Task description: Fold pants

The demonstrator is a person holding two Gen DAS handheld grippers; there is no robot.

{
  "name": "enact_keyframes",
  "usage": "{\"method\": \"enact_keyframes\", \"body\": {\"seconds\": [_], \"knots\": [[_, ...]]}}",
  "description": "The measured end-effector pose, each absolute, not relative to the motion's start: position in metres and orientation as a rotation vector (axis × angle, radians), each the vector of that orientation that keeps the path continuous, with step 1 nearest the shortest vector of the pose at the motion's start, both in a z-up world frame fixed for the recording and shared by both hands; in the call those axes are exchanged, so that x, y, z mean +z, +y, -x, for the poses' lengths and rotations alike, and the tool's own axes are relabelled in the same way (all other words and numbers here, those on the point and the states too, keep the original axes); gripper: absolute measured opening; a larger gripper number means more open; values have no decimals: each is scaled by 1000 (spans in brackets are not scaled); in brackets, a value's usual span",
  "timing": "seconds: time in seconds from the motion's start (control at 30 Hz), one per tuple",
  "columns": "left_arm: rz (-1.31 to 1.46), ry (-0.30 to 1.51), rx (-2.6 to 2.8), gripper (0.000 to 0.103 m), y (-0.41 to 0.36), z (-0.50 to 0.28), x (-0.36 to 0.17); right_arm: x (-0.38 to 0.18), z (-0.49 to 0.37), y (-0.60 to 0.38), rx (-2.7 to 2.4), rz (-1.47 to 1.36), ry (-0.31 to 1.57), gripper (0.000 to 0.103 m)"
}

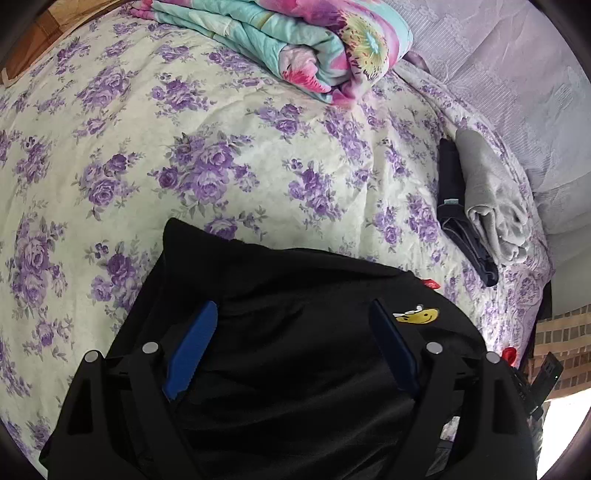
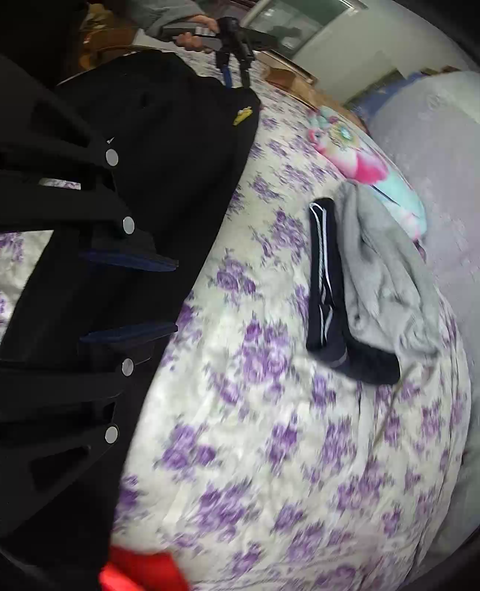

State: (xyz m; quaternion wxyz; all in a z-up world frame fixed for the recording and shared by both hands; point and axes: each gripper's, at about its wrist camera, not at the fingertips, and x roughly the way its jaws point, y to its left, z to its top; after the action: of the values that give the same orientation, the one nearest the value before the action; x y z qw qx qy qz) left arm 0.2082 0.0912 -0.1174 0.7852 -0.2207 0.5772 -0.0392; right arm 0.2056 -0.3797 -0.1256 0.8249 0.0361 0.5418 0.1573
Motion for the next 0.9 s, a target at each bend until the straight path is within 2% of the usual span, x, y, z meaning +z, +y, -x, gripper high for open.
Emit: {"method": "enact_keyframes", "body": {"seconds": [0.13, 0.3, 0.33, 0.37, 0.4, 0.47, 0.53, 0.6, 0.67, 0.83, 0.9], "knots": [[459, 1256, -51, 81, 90, -215, -127, -148, -227, -347, 478, 133, 1196, 29], [437, 1212, 6, 81, 89, -230, -128, -163, -240, -334, 538, 255, 1236, 29], [432, 1207, 17, 81, 89, -233, -128, -161, -241, -332, 544, 270, 1229, 25], [420, 1201, 27, 81, 87, -236, -128, -160, -241, -329, 556, 278, 1226, 11], [403, 1194, 37, 79, 86, -239, -128, -159, -241, -326, 563, 285, 1223, 7], [371, 1182, 55, 74, 83, -243, -128, -156, -242, -321, 553, 315, 1216, 5], [346, 1169, 72, 66, 84, -246, -128, -149, -249, -323, 515, 310, 1188, 5], [337, 1157, 86, 51, 88, -252, -128, -141, -263, -332, 460, 248, 1149, 5], [348, 1154, 85, 42, 92, -261, -129, -138, -279, -338, 431, 202, 1143, 5], [410, 1143, 89, 41, 101, -273, -124, -162, -305, -324, 399, 256, 1201, 6], [419, 1121, 76, 47, 104, -267, -115, -171, -305, -326, 388, 247, 1234, 10]]}}
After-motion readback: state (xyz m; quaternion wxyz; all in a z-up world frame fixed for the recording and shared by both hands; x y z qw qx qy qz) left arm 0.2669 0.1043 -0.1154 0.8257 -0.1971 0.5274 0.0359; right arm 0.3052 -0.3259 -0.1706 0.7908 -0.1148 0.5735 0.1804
